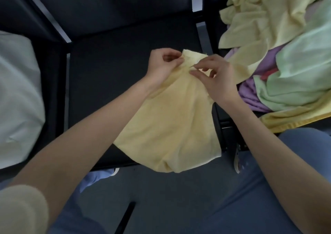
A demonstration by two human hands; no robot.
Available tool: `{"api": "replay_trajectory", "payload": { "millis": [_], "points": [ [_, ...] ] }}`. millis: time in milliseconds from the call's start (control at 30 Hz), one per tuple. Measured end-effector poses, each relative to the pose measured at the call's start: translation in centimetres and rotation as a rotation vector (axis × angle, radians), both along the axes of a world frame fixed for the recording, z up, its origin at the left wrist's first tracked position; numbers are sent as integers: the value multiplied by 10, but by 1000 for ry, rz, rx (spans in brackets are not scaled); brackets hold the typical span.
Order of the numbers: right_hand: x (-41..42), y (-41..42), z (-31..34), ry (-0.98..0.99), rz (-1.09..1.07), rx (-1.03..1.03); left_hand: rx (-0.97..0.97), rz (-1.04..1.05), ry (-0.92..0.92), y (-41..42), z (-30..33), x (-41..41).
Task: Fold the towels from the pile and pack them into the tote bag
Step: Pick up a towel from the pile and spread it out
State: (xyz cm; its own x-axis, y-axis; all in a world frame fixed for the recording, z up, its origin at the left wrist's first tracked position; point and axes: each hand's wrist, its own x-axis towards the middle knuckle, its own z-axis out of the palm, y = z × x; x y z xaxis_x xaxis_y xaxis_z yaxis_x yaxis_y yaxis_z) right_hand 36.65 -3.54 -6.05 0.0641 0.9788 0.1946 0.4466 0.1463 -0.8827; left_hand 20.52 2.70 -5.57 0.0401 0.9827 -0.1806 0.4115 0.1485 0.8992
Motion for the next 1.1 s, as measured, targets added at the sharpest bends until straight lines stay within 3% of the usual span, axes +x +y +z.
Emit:
{"api": "replay_trajectory", "payload": {
  "millis": [267,467,667,867,1100],
  "points": [
    [4,1,4,84,-44,-3,-18,-218,-1,-22,24,0],
    [5,3,-2,16,-46,-43,3,-278,32,-19,27,1],
    [11,2,3,-2,-105,-8,-105,-431,344,-21,18,-37],
    [18,-15,5,64,-183,-30,-205,-257,495,-67,-5,-127],
    [13,-39,27,38,-200,-19,-259,-24,529,-116,-15,-184]
  ]
}}
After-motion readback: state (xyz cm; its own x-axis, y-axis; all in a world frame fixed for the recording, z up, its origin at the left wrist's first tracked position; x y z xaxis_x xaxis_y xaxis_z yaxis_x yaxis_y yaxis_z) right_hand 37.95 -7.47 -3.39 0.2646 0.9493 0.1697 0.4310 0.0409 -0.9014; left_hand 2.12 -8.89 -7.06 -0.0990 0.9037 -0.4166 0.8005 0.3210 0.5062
